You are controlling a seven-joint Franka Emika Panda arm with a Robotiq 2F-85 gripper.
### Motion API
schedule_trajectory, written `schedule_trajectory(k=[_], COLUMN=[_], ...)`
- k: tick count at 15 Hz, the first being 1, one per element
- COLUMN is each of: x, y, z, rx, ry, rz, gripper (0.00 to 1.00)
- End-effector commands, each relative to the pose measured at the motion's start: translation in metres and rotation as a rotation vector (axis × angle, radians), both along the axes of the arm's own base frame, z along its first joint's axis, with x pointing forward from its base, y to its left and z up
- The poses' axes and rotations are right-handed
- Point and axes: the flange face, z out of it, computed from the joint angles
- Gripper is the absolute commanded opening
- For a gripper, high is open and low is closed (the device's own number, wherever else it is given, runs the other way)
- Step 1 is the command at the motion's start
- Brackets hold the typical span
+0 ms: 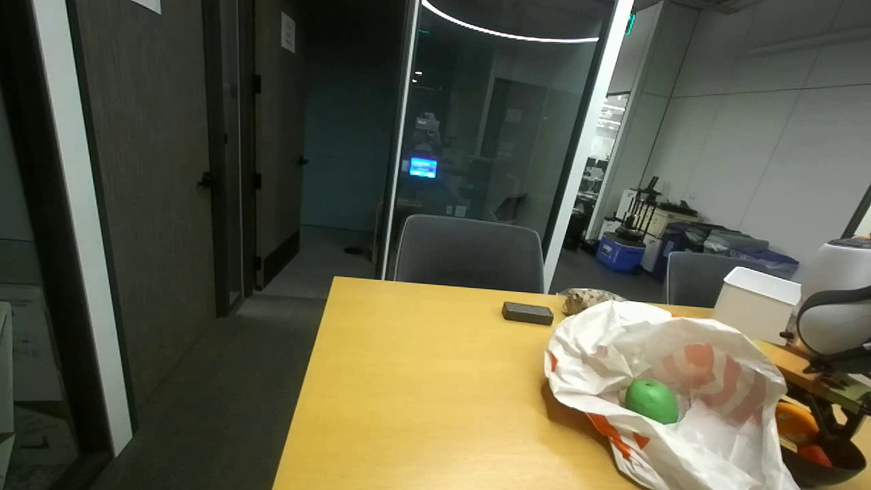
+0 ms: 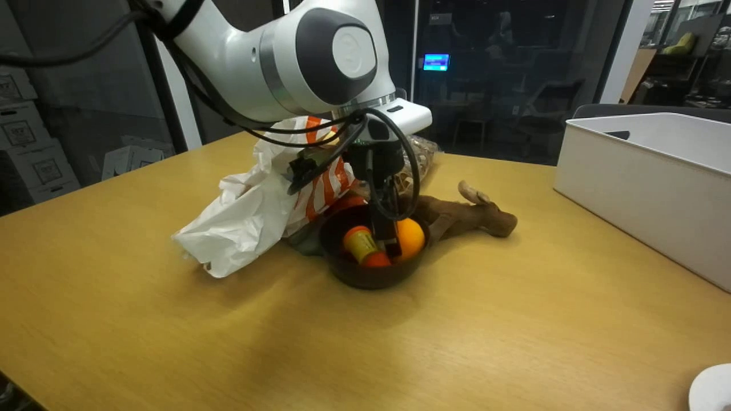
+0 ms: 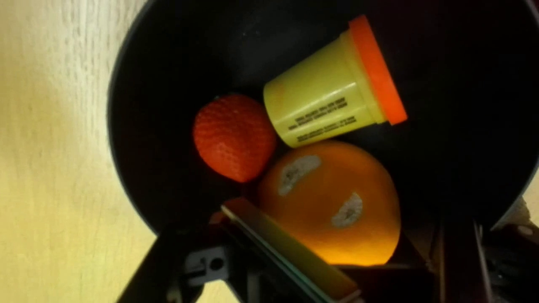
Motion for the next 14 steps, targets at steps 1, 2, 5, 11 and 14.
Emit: schedule_trajectory(k=[1, 2, 5, 11, 14], x=[-0.002, -0.006, -0.028, -0.083, -0.109], y=[0.001, 0.001, 0.003, 0.029, 0.055], z=[0.020, 0.027, 0.065, 0.149, 0.185], rx=[0.003, 0.010, 0.008, 0.055, 0.046], ry=[-0.034, -0.037, -0.063, -0.170, -0.218], rz=[0.011, 0.016, 0.047, 0.315, 0.470], gripper=[0.56, 0.56, 0.56, 0.56, 0.56])
